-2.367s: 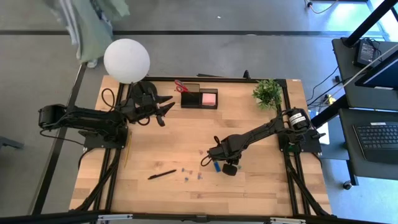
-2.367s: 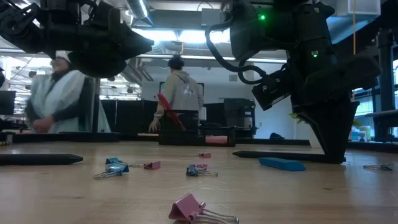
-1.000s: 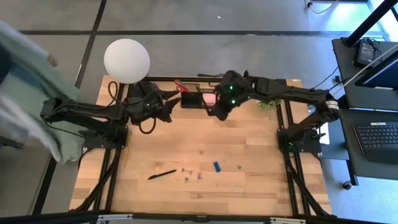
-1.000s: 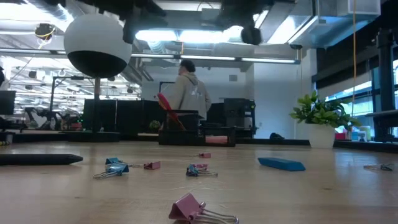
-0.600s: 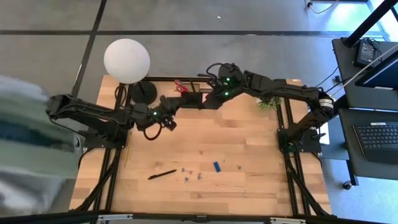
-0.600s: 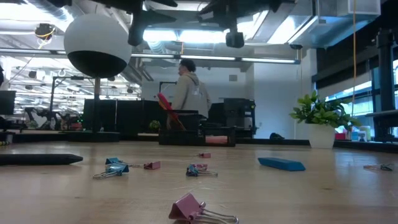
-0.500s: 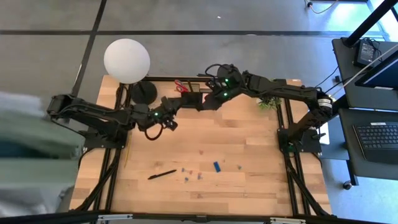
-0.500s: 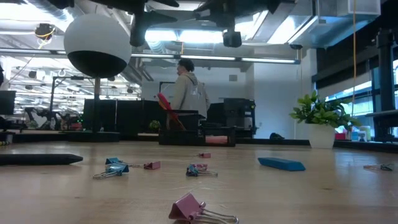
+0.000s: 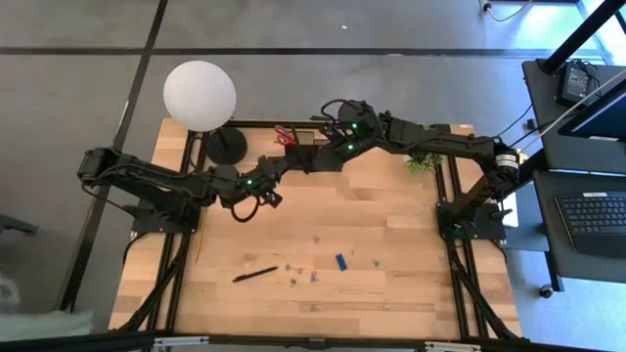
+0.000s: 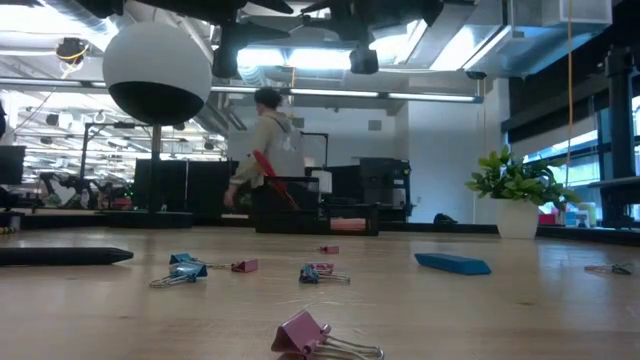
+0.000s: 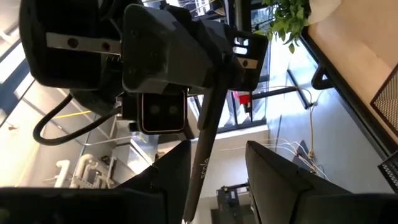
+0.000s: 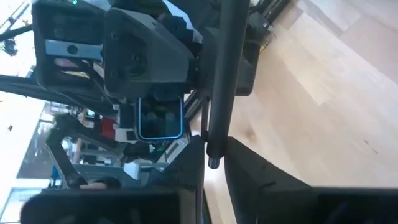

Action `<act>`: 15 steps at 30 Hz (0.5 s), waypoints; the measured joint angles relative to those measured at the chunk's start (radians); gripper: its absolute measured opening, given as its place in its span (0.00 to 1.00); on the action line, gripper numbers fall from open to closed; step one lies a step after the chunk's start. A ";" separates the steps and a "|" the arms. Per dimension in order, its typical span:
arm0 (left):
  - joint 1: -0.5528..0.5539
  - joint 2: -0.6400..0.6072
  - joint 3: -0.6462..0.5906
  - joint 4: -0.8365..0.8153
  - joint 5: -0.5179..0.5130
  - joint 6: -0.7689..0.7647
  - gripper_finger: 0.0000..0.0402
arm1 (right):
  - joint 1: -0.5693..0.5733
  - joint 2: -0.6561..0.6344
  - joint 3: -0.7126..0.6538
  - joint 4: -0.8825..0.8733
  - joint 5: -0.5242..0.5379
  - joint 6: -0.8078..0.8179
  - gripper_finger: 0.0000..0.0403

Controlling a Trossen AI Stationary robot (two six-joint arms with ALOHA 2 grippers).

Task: Pick and place office supplies into organizer
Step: Put the black pen into the black desk organizer

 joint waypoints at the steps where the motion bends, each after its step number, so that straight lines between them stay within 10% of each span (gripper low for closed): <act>1: 0.000 0.000 0.000 0.000 0.000 0.000 0.37 | 0.000 0.003 0.000 0.007 0.000 0.014 0.13; 15: 0.002 0.000 -0.001 0.000 -0.004 0.024 0.37 | 0.012 0.050 0.000 0.107 -0.026 0.099 0.13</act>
